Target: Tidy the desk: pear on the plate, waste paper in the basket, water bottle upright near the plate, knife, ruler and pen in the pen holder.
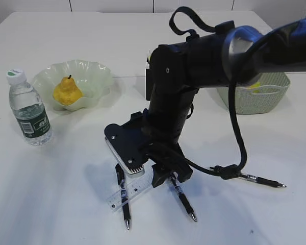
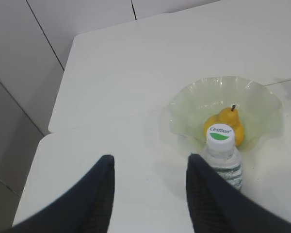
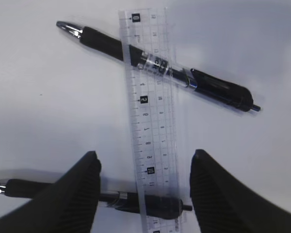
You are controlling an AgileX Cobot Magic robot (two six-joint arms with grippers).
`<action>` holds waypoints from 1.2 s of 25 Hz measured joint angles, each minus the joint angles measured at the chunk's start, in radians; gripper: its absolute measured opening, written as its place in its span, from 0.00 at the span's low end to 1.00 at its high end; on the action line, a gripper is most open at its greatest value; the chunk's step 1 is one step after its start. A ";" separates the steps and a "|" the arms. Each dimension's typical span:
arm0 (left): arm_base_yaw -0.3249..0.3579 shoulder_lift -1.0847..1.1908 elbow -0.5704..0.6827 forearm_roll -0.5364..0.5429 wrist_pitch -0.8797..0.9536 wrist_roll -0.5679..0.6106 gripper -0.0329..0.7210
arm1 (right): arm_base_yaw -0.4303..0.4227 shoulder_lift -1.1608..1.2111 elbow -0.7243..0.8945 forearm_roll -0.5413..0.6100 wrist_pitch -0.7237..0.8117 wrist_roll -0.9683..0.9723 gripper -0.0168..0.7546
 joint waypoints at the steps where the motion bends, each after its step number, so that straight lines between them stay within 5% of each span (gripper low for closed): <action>1: 0.000 0.000 0.000 0.000 0.000 0.000 0.50 | 0.000 0.005 0.000 0.000 0.000 -0.005 0.59; 30: 0.000 0.000 0.000 0.000 0.000 0.000 0.50 | 0.000 0.079 -0.004 0.000 -0.100 -0.067 0.59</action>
